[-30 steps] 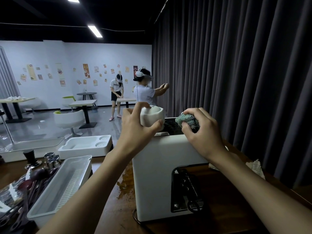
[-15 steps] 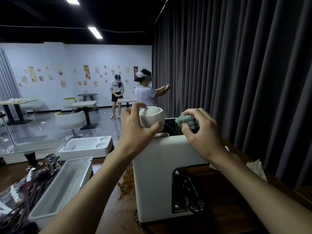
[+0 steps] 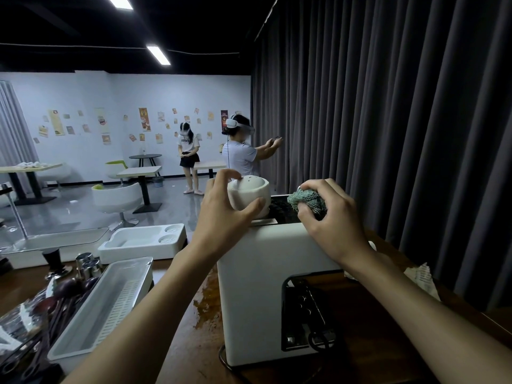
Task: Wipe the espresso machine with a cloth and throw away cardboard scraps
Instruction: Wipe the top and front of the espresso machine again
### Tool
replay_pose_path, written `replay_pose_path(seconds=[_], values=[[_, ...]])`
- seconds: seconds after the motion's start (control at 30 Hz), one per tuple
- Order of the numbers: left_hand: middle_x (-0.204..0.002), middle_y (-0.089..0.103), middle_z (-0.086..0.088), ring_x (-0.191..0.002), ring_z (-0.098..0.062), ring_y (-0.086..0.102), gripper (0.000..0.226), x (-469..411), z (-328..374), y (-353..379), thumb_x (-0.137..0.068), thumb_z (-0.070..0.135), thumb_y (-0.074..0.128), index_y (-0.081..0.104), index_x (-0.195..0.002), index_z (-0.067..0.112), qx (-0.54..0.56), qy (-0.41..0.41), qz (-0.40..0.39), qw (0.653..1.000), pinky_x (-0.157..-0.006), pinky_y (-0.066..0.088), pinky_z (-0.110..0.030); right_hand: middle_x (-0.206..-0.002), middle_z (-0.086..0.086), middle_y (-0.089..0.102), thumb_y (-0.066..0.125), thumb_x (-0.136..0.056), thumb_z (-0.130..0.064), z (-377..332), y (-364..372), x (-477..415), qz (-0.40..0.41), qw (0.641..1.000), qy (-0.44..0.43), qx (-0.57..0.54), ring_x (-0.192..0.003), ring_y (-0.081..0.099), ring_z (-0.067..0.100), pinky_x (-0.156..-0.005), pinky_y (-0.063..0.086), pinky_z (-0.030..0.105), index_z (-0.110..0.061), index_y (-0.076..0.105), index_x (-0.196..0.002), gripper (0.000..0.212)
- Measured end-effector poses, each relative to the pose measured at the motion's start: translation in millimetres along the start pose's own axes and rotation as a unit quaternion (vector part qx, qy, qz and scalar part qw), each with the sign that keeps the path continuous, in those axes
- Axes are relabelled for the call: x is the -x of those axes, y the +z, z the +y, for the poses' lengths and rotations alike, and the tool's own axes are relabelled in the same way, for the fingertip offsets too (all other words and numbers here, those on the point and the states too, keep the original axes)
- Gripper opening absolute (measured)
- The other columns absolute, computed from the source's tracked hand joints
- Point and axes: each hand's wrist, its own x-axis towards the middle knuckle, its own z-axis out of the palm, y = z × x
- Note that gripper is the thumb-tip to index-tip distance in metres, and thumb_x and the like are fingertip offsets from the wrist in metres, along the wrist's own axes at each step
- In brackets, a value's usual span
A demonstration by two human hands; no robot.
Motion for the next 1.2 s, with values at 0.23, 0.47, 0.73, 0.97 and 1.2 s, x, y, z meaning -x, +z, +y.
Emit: replay_pose_path(seconds=[0.23,0.47,0.73,0.97,1.2], values=[[-0.125,0.054,0.003,-0.109,-0.020,0.059,0.064,1,-2,1,-0.070,0.045,0.081,0.046,-0.122,0.036,0.030,-0.009,-0.011,0.999,-0.089,0.055,-0.040,-0.097,-0.002,0.060,0.060,-0.081,-0.021,0,0,0,0.000,1.000,-0.003,-0.006,-0.086,0.059,0.017,-0.075,0.050,0.036,-0.015,0.064,-0.104,0.024],[-0.113,0.064,0.008,-0.104,-0.015,0.063,0.047,-13,-2,-1,-0.067,0.048,0.086,0.056,-0.102,0.040,0.015,0.004,-0.005,1.000,-0.088,0.055,-0.049,-0.098,-0.002,0.060,0.060,-0.081,-0.022,-1,-1,0,-0.001,1.000,-0.003,-0.007,-0.086,0.058,0.017,-0.074,0.050,0.036,-0.015,0.064,-0.105,0.025],[-0.117,0.062,0.007,-0.103,-0.015,0.063,0.051,-6,-2,0,-0.070,0.044,0.074,0.057,-0.116,0.030,0.021,-0.003,-0.023,1.000,-0.088,0.055,-0.048,-0.096,-0.003,0.059,0.060,-0.081,-0.023,0,-1,0,0.002,1.000,-0.004,-0.007,-0.085,0.057,0.015,-0.074,0.049,0.034,-0.015,0.064,-0.104,0.025],[-0.116,0.061,0.003,-0.107,-0.016,0.057,0.045,-11,-1,0,-0.074,0.046,0.083,0.058,-0.108,0.032,-0.015,0.011,-0.013,1.000,-0.090,0.050,-0.039,-0.097,-0.002,0.060,0.061,-0.081,-0.023,-1,0,0,0.002,1.000,-0.007,-0.005,-0.086,0.057,0.015,-0.074,0.049,0.035,-0.015,0.064,-0.105,0.025],[-0.121,0.046,-0.001,-0.108,-0.014,0.052,0.053,-6,1,0,-0.076,0.043,0.081,0.055,-0.122,0.035,0.012,-0.021,-0.026,0.999,-0.085,0.046,-0.022,-0.096,-0.003,0.059,0.060,-0.081,-0.023,0,0,0,0.003,1.000,-0.007,-0.006,-0.085,0.057,0.016,-0.073,0.050,0.037,-0.016,0.064,-0.104,0.024]])
